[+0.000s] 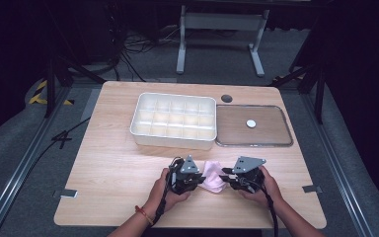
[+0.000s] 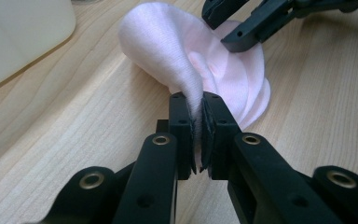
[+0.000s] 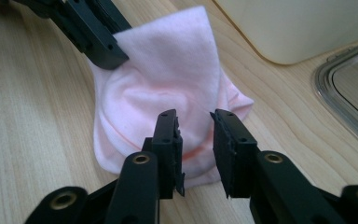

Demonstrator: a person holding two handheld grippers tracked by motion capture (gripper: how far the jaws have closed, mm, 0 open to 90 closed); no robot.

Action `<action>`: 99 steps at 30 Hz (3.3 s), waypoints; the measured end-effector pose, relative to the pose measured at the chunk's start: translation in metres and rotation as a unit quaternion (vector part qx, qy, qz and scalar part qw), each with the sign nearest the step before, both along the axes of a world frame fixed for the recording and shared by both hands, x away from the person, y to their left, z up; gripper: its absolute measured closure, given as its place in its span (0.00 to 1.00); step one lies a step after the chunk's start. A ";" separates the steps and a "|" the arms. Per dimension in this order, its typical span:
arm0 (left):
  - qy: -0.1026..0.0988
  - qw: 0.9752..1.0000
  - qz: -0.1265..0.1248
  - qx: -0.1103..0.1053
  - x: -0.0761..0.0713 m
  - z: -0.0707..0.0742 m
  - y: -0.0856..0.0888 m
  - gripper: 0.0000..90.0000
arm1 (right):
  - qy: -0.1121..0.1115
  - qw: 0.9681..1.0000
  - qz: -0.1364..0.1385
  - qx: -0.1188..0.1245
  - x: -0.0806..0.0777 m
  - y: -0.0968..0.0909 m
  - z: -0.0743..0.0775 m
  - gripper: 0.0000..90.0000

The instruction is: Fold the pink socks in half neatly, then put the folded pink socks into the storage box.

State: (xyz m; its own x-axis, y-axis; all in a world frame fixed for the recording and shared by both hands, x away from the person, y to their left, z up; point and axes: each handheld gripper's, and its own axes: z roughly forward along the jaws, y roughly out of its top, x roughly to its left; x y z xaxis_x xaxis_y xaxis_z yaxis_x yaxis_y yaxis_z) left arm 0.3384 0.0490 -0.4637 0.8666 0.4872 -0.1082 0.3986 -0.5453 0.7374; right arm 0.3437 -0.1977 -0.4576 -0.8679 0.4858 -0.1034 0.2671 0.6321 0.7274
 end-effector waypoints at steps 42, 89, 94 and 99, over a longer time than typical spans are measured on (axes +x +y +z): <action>-0.022 0.999 0.028 -0.019 -0.004 0.004 -0.005 0.90 | -0.004 1.000 0.002 -0.002 0.015 0.037 -0.015 0.96; -0.044 0.999 -0.013 0.019 -0.006 0.000 -0.038 0.90 | 0.018 0.999 -0.030 0.009 0.015 0.009 -0.015 0.87; -0.040 0.999 -0.017 0.019 -0.008 -0.004 -0.040 0.87 | 0.021 0.999 -0.034 0.014 0.016 0.006 -0.015 0.87; -0.039 0.999 -0.011 0.017 -0.008 -0.009 -0.041 0.87 | 0.025 0.999 -0.032 0.019 0.017 0.004 -0.015 0.86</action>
State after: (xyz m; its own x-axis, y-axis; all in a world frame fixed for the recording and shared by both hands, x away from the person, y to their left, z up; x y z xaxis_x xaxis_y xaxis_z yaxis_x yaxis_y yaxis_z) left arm 0.3308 0.0079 -0.4722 0.8822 0.4703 -0.0238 0.3286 -0.5786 0.7465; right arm 0.3608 -0.1933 -0.4729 -0.8383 0.5436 -0.0409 0.3438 0.5853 0.7344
